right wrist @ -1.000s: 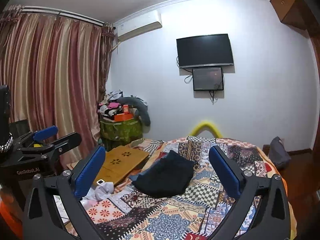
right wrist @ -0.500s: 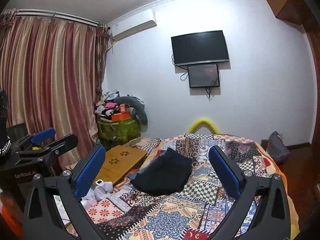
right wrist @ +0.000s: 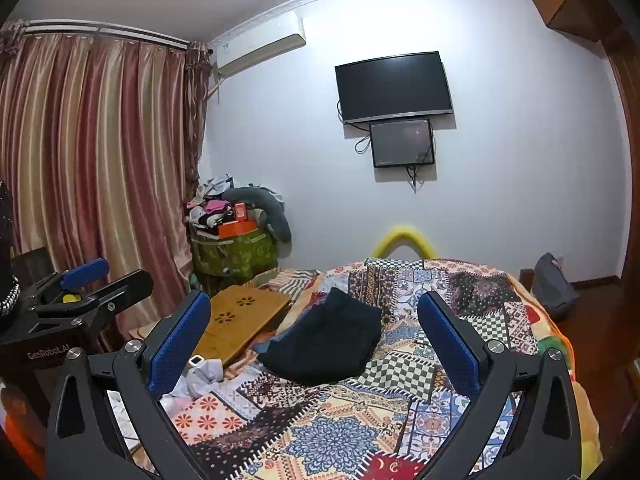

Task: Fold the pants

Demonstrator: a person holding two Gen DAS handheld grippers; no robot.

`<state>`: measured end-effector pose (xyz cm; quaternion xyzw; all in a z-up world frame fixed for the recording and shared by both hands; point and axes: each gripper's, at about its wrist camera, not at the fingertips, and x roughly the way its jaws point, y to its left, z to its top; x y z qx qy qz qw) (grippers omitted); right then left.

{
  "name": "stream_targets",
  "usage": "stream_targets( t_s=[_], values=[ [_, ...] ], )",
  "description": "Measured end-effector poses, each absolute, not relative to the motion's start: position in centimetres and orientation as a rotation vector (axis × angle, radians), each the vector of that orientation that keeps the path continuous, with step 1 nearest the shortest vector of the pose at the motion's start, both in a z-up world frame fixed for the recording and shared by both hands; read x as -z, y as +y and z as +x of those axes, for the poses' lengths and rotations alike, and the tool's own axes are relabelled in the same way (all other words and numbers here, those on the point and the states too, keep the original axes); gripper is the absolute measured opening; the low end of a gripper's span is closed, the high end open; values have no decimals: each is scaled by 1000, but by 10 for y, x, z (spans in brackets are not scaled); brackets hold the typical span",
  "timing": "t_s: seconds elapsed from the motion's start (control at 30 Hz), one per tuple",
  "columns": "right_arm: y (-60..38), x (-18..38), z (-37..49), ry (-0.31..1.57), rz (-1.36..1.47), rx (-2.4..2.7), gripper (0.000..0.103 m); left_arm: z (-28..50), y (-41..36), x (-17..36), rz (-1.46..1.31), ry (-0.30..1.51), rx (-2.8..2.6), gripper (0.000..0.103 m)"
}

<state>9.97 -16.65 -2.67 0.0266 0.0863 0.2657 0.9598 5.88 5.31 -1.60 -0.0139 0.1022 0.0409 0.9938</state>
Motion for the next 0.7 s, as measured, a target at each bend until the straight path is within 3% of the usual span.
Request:
stream_targets(
  t_s=[0.7],
  values=[
    [-167,24,98,179,57,-533,103,56,52,16,-35,204,-74,103]
  ],
)
